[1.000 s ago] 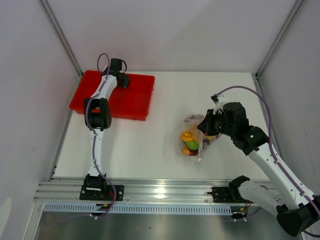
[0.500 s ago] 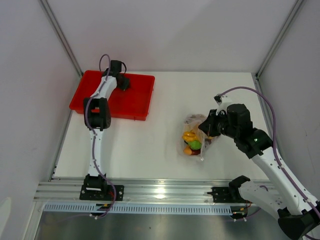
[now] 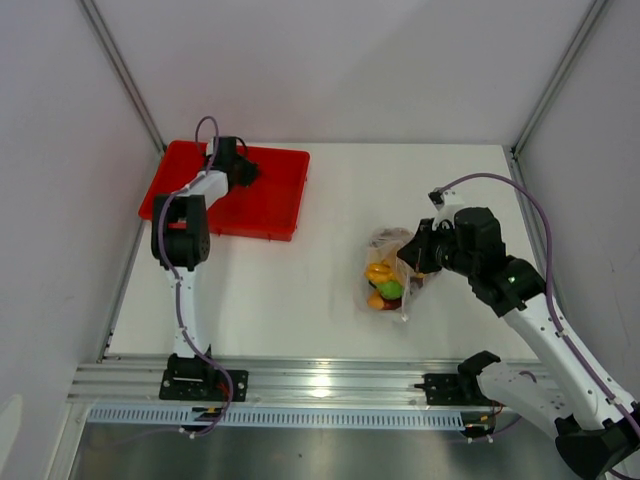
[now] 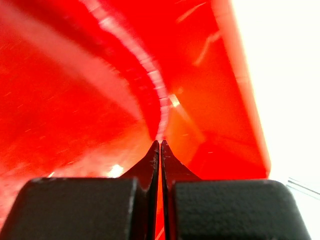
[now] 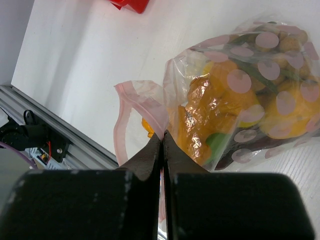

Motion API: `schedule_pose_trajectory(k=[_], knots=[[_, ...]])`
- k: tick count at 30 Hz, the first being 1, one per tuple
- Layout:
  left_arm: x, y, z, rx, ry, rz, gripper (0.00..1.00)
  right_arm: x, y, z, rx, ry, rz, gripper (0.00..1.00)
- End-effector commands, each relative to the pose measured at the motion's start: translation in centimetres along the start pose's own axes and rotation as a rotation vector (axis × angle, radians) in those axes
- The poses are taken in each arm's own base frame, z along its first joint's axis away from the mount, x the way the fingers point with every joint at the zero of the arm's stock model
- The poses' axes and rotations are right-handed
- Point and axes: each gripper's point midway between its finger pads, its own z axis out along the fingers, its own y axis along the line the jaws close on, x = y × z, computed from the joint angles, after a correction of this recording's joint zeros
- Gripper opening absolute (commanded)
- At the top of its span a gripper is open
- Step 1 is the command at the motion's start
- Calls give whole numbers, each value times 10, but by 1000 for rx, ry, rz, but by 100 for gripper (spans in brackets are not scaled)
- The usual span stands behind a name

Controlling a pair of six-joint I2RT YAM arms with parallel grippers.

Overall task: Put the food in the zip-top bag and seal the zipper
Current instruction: Pick up the fake vegetable from the bin.

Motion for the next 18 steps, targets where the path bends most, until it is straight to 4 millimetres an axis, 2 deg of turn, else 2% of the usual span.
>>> schedule_pose_trajectory(k=[1, 2, 3, 4, 6, 7, 8, 9, 10, 11, 12, 13, 16, 18], knots=[[-37, -72, -36, 194, -112, 54, 1, -14, 8, -1, -34, -49, -5, 0], [-36, -73, -35, 195, -103, 51, 0, -14, 8, -1, -37, -48, -3, 0], [-44, -88, -38, 221, -117, 47, 1, -14, 8, -1, -36, -45, -2, 0], [-34, -71, -25, 160, -75, 33, 1, -14, 8, -1, -36, -47, -3, 0], [-42, -85, -24, 160, -70, 26, 1, -15, 7, -2, -28, -52, -6, 0], [-26, -59, -7, 77, -8, 2, 1, -16, 8, -2, -31, -54, -7, 0], [-28, -64, -5, 72, 1, -7, 1, -17, 7, -2, -27, -57, -7, 0], [-22, -54, 1, 28, 26, -25, 1, -17, 7, -2, -28, -58, -7, 0], [-24, -60, 8, 29, 32, -42, 1, -16, 7, -2, -27, -57, -8, 0], [-13, -43, 12, -32, 75, -52, 1, -16, 6, 0, -25, -56, -7, 0], [-8, -37, 17, -56, 95, -59, 0, -15, 6, 0, -27, -56, -7, 0], [-15, -49, 14, -31, 83, -35, 1, -15, 6, 0, -28, -55, -7, 0], [-7, -39, 14, -94, 76, 5, 7, -15, 7, 0, -37, -63, -6, 0], [-7, -35, 10, -118, 73, 21, 7, -16, 7, 1, -43, -70, -5, 0]])
